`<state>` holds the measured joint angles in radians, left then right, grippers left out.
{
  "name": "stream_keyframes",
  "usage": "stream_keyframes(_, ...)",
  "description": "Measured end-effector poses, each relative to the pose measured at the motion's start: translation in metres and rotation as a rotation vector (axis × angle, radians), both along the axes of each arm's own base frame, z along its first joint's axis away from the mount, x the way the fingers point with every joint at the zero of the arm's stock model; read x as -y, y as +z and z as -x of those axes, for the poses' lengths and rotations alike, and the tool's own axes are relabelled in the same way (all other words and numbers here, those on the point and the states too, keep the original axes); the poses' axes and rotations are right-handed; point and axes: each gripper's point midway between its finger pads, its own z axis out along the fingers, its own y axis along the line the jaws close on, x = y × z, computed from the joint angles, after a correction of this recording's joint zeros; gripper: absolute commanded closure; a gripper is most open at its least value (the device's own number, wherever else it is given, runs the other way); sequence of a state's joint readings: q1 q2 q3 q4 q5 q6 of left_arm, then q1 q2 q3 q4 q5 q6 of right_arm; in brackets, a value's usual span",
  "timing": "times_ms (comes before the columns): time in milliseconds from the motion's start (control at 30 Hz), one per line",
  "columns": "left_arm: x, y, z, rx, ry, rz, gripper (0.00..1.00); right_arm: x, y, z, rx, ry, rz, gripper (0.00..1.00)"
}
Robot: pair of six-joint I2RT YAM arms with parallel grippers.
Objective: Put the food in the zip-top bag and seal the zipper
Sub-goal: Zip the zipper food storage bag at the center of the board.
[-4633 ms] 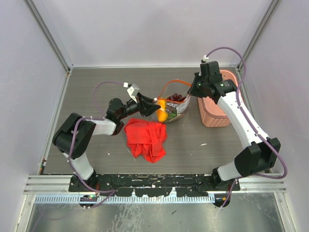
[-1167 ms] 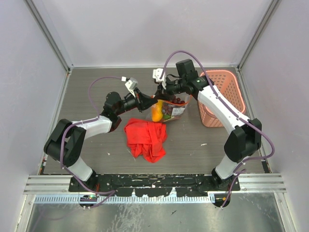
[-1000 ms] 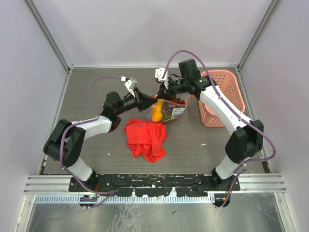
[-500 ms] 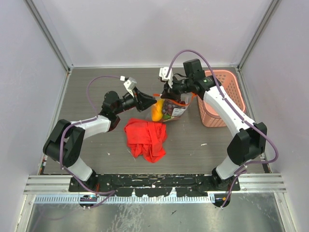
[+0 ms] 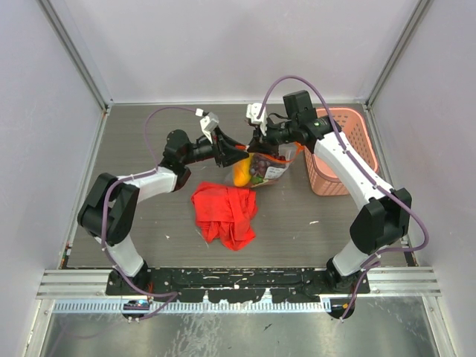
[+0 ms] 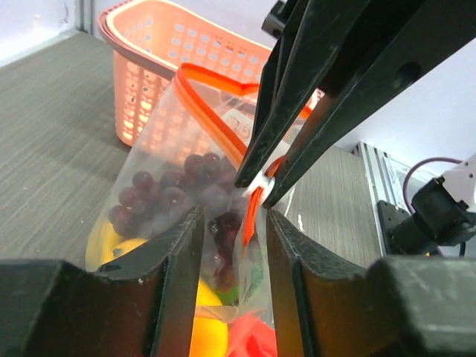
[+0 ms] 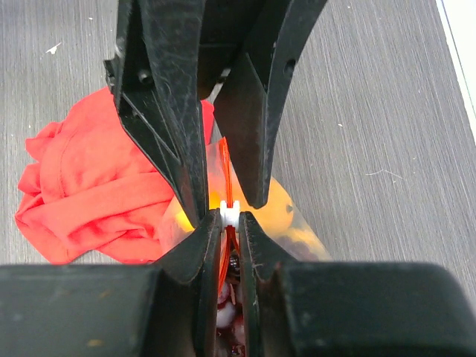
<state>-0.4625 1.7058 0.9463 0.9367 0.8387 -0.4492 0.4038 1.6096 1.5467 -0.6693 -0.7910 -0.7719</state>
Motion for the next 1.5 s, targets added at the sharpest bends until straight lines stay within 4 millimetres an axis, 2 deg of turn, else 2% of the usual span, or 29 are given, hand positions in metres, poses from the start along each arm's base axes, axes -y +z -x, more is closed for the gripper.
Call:
stream_keyframes(167, 0.005, -0.015, 0.003, -0.025, -0.059, -0.021, 0.64, 0.000, 0.002, 0.001, -0.001, 0.002, -0.001, 0.99)
stream_keyframes(267, 0.006, -0.017, 0.007, -0.025, -0.085, -0.027, 0.78, 0.000, 0.003, 0.001, -0.003, 0.003, -0.001, 0.99)
stream_keyframes(367, 0.006, -0.018, 0.008, -0.023, -0.093, -0.029, 0.98, -0.001, 0.004, 0.001, 0.000, 0.005, -0.003, 0.99)
stream_keyframes(400, 0.006, -0.018, 0.008, -0.022, -0.094, -0.029, 1.00, -0.001, 0.004, 0.001, -0.001, 0.005, -0.003, 0.99)
stream_keyframes(633, 0.006, -0.018, 0.005, -0.026, -0.079, -0.028, 1.00, 0.003, 0.002, -0.001, 0.002, -0.012, 0.017, 0.99)
stream_keyframes(867, -0.002, -0.017, 0.003, -0.020, 0.002, -0.008, 1.00, 0.020, -0.001, -0.009, -0.014, -0.062, 0.031, 0.99)
stream_keyframes(1000, -0.009, -0.011, -0.002, -0.011, 0.030, 0.017, 1.00, 0.034, 0.004, -0.011, -0.014, -0.096, 0.031, 0.99)
stream_keyframes(1167, -0.012, -0.006, -0.002, -0.007, 0.024, 0.034, 1.00, 0.036, 0.008, -0.009, -0.011, -0.094, 0.020, 0.99)
stream_keyframes(1267, -0.012, -0.005, 0.001, -0.007, 0.010, 0.035, 0.85, 0.037, 0.008, -0.009, -0.013, -0.095, 0.020, 0.99)
stream_keyframes(1500, -0.012, -0.001, 0.003, 0.010, -0.029, 0.033, 0.65, 0.035, 0.007, -0.006, -0.020, -0.083, 0.020, 0.99)
